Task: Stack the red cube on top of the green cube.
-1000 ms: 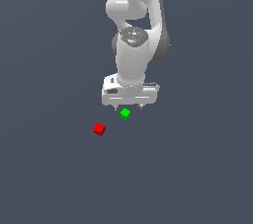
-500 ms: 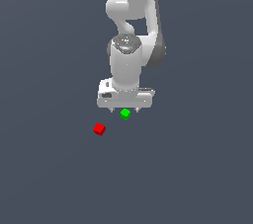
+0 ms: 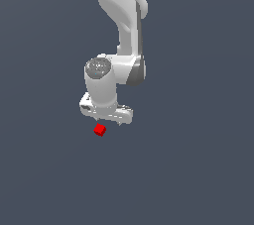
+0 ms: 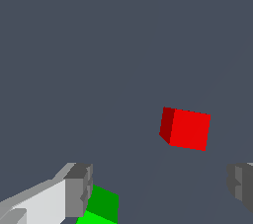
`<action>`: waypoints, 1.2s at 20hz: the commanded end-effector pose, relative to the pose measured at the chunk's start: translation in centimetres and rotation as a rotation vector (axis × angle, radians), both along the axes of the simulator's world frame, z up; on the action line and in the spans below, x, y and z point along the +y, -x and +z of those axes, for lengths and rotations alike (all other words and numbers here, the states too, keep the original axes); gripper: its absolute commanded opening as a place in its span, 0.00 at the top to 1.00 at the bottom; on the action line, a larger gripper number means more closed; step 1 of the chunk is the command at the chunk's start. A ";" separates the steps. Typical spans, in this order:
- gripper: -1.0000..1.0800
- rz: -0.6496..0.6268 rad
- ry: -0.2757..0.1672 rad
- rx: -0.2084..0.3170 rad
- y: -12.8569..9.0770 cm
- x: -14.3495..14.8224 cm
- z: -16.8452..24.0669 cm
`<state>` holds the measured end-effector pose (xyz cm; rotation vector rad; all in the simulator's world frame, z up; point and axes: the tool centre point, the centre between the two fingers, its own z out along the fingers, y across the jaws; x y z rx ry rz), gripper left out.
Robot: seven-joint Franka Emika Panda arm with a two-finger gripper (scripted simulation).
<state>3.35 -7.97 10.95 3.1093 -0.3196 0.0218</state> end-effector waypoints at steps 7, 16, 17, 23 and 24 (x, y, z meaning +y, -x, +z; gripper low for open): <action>0.04 -0.148 -0.015 0.009 -0.2 -4.7 -3.5; 0.04 -0.160 -0.017 0.011 -0.2 -5.1 -4.4; 0.04 -0.160 -0.017 0.011 -0.1 -5.1 -4.8; 0.04 -0.164 -0.018 0.011 -0.1 -5.1 -7.8; 0.04 -0.165 -0.018 0.011 0.0 -5.2 -8.1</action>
